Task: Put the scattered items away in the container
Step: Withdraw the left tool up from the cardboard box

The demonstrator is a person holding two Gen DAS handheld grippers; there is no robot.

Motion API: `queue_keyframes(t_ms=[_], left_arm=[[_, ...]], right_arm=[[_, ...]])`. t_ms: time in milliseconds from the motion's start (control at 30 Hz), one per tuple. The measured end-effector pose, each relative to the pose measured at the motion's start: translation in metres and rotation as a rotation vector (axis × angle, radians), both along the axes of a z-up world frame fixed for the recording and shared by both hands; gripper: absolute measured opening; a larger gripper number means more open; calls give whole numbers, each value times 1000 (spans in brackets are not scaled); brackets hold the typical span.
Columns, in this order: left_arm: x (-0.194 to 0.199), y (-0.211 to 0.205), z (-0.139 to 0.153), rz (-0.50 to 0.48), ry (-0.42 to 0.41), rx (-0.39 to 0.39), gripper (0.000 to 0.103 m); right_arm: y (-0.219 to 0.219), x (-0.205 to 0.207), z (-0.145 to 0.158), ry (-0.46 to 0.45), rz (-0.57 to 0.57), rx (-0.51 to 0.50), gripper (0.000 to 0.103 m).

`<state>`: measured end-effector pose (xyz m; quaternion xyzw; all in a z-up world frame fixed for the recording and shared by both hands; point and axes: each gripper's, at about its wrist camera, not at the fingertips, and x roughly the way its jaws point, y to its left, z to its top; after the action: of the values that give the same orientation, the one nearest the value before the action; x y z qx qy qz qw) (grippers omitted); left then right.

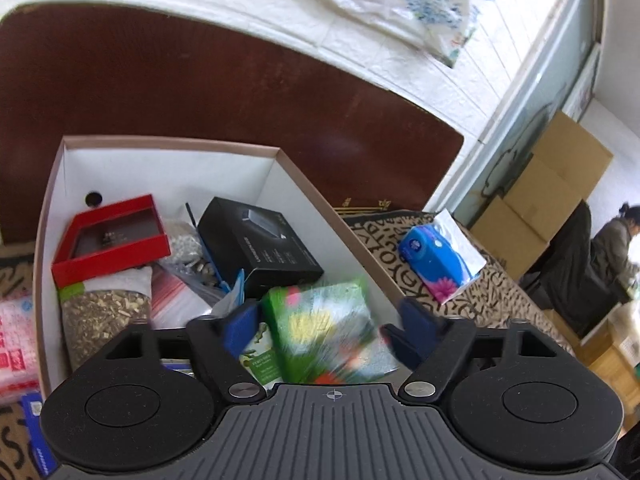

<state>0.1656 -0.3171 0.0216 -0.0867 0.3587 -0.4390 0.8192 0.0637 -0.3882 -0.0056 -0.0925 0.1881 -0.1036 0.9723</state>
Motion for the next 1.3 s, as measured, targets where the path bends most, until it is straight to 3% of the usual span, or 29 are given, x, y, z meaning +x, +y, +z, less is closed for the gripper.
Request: queue_keyframes(t_ms=[33,200,367,700,833,1033,1300], left_arm=[[2,4,0,5,21,-13,103],[-5,26,10,46,41,-38,103],[-31,52,20,73,-10,-65,103],[-85,94,33,141,-64,-53,103],[-109,112,39,180,-103,-15,103],[-141,117,38,223,-170,130,103],[-161,126,27,318,-198,203,103]], right_arm=[[-1,2,-2,3,-6,1,90],[0,-3,-3,-21,-30,20,98],[7,-31,3,-22,-45,29,101],[17,-29,5,26,-60,-21,102],[17,-45,7,45,-80,-6,102],[21,-71,18,48,-108,28,102],[22,-89,27,60,-119,53,102]])
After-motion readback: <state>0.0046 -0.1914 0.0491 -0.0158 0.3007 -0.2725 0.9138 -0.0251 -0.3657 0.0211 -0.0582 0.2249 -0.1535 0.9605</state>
